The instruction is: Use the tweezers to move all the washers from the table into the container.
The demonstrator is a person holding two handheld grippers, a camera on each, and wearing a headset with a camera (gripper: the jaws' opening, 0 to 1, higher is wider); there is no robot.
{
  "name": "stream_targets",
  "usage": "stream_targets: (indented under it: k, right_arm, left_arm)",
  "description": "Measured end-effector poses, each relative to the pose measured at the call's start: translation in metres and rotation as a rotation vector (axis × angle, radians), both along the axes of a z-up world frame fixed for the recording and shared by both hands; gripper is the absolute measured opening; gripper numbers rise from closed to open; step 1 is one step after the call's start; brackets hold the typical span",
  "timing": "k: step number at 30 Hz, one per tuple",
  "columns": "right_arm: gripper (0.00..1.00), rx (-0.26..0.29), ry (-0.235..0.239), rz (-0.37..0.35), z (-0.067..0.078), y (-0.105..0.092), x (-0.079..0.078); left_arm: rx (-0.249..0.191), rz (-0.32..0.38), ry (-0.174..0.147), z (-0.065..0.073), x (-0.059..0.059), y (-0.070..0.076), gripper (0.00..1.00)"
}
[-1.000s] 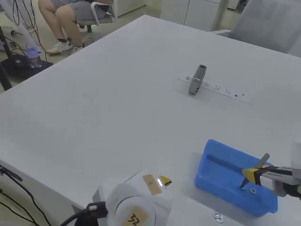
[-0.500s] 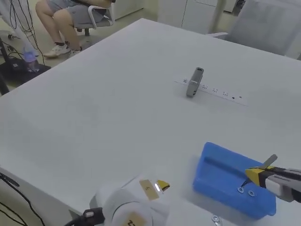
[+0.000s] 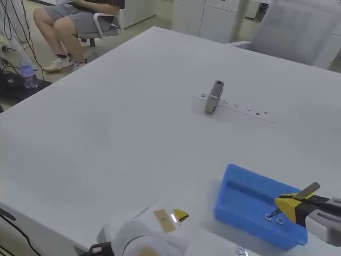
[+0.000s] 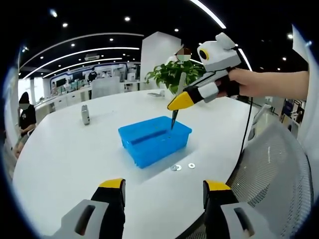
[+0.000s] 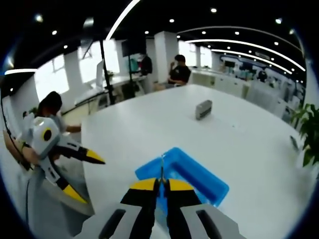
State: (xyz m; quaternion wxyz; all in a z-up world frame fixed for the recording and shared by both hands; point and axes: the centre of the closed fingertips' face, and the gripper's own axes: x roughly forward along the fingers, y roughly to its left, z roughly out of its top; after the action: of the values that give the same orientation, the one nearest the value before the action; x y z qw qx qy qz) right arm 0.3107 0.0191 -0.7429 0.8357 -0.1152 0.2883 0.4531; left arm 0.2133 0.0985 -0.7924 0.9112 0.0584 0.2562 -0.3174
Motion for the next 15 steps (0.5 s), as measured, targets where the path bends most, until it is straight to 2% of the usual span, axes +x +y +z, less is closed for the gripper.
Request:
stream_targets:
  k: [3, 9, 15]
  right_arm:
    - [0.03, 0.003, 0.005, 0.028, 0.001, 0.007, -0.010]
    - [0.03, -0.010, 0.027, 0.086, -0.009, 0.018, -0.024]
    - [0.03, -0.001, 0.089, 0.086, -0.030, 0.022, -0.030]
  left_arm:
    - [0.003, -0.001, 0.003, -0.001, 0.000, 0.000, 0.63]
    - [0.003, -0.003, 0.005, -0.001, 0.000, 0.000, 0.63]
    - [0.002, 0.003, 0.004, -0.001, 0.000, 0.001, 0.62]
